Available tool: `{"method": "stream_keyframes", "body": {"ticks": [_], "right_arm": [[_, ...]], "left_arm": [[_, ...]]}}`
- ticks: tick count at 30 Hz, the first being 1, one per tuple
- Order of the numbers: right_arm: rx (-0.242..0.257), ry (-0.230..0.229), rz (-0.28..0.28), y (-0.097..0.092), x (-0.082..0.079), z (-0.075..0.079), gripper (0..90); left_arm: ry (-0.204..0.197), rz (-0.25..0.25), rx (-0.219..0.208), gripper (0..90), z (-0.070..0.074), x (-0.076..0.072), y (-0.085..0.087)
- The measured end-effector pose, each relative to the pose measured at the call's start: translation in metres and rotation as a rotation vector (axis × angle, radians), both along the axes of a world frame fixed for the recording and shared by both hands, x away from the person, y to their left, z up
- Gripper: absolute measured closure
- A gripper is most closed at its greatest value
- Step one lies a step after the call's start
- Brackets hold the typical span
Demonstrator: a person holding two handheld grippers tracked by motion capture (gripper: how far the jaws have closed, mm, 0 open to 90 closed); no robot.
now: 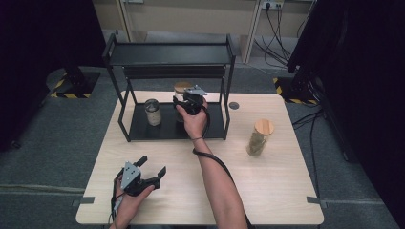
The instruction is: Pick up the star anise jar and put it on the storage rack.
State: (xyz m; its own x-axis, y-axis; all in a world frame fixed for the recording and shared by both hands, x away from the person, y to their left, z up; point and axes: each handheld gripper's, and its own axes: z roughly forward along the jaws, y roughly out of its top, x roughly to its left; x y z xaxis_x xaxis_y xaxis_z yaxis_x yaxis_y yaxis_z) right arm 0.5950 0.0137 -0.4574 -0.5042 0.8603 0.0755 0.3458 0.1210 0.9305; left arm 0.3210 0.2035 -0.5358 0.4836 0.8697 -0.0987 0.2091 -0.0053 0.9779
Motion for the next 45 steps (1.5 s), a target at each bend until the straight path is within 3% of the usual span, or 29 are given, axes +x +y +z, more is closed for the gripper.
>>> {"method": "stream_keyframes", "body": {"ticks": [25,45], "right_arm": [[-0.009,-0.003,-0.012,0.000,0.003,-0.008,25.5],[-0.006,-0.005,0.001,0.004,-0.007,-0.015,22.9]], "left_arm": [[0.000,0.000,0.001,12.2,0.000,0.000,0.000],[-0.003,0.001,0.005,12.3,0.000,0.000,-0.001]]}}
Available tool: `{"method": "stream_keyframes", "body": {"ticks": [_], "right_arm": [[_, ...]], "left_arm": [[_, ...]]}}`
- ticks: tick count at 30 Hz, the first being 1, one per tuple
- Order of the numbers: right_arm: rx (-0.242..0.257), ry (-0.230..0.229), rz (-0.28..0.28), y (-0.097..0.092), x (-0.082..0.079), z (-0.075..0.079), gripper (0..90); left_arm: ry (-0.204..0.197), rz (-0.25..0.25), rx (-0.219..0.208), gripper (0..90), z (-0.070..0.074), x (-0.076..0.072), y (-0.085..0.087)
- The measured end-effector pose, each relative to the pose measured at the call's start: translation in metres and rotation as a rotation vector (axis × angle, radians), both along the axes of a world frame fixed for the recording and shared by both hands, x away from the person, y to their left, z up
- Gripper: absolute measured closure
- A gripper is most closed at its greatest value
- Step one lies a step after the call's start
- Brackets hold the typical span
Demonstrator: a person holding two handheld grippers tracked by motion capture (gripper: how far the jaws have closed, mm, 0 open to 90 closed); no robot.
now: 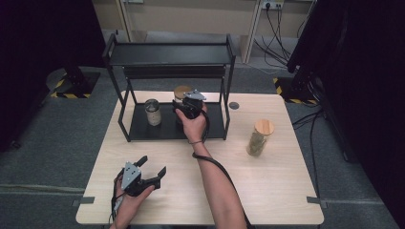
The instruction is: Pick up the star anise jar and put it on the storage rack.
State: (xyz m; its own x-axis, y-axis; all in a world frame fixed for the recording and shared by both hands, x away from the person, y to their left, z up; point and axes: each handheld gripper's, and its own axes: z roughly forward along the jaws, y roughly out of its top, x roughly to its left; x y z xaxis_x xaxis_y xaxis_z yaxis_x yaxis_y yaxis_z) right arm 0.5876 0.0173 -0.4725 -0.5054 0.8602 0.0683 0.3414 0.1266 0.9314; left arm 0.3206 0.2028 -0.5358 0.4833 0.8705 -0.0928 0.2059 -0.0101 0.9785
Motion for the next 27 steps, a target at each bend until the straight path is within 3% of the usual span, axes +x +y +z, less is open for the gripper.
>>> {"method": "stream_keyframes", "body": {"ticks": [8,18,27], "right_arm": [[0.000,0.006,0.002,0.0001,0.0006,-0.0003,19.3],[0.031,0.054,0.015,-0.0037,0.0006,0.0005,5.3],[0.022,0.047,0.036,-0.0056,-0.0045,0.0056,1.9]], "left_arm": [[0.003,0.000,-0.004,12.3,0.0000,0.0004,0.0005],[0.003,0.000,0.000,12.5,0.0000,0.0003,0.0000],[0.001,0.002,0.001,12.5,0.0000,0.0001,-0.0001]]}}
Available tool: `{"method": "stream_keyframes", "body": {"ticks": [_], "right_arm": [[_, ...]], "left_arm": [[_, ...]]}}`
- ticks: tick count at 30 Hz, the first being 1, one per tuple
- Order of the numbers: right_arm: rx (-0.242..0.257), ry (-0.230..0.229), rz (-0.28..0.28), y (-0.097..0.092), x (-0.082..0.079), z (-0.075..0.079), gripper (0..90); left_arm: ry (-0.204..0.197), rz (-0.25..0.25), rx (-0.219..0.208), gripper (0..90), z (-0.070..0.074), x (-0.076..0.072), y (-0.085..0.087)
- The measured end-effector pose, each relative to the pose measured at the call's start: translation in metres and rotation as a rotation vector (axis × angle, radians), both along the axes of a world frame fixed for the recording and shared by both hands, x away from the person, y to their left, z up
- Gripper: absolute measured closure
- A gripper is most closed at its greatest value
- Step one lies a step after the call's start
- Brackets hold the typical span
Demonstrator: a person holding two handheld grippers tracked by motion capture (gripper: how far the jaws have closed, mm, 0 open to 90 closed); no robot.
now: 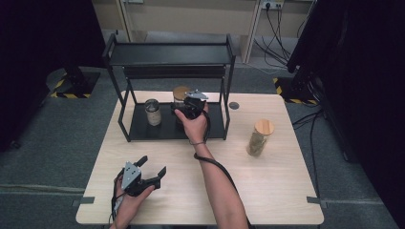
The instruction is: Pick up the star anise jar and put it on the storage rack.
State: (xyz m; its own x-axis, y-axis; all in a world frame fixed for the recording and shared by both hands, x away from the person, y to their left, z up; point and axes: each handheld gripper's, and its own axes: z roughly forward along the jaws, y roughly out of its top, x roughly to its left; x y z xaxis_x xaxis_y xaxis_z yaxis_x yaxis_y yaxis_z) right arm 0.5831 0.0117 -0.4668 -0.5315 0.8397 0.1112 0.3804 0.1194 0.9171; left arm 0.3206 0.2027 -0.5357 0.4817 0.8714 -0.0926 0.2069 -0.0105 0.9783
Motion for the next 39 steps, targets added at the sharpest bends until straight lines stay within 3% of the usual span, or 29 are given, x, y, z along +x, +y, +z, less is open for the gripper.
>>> {"method": "stream_keyframes", "body": {"ticks": [22,39], "right_arm": [[-0.030,0.018,0.016,-0.018,-0.018,0.003,1.9],[-0.023,0.014,0.045,-0.022,-0.038,-0.001,1.9]], "left_arm": [[-0.003,0.002,0.003,12.4,0.000,0.000,-0.001],[-0.008,0.002,0.013,12.5,0.000,-0.001,-0.001]]}}
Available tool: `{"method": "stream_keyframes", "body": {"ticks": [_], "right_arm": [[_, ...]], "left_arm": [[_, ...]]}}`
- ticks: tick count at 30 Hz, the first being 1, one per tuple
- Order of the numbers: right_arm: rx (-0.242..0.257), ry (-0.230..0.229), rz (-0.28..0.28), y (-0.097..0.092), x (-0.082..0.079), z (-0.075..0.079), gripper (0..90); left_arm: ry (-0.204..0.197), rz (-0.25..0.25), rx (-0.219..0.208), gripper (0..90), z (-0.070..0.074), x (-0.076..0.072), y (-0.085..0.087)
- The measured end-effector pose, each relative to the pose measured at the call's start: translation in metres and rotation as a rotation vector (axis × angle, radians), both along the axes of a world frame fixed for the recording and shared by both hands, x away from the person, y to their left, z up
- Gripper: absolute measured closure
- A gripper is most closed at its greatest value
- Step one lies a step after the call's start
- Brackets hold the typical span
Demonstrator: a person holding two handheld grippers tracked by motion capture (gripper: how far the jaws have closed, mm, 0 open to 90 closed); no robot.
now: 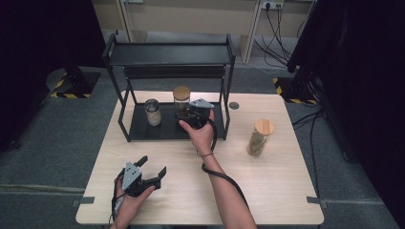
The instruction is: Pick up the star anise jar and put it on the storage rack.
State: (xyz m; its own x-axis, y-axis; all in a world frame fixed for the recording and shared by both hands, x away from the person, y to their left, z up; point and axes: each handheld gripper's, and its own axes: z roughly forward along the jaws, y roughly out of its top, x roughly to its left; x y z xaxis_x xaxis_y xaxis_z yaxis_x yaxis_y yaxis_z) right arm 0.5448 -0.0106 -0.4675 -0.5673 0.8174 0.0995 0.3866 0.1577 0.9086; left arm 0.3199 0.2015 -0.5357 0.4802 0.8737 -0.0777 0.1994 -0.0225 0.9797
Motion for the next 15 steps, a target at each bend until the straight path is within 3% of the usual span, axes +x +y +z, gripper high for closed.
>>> {"method": "stream_keyframes", "body": {"ticks": [15], "right_arm": [[0.013,-0.004,0.009,-0.009,-0.017,0.002,1.9]], "left_arm": [[-0.003,0.001,0.002,12.5,0.000,0.000,0.000]]}}
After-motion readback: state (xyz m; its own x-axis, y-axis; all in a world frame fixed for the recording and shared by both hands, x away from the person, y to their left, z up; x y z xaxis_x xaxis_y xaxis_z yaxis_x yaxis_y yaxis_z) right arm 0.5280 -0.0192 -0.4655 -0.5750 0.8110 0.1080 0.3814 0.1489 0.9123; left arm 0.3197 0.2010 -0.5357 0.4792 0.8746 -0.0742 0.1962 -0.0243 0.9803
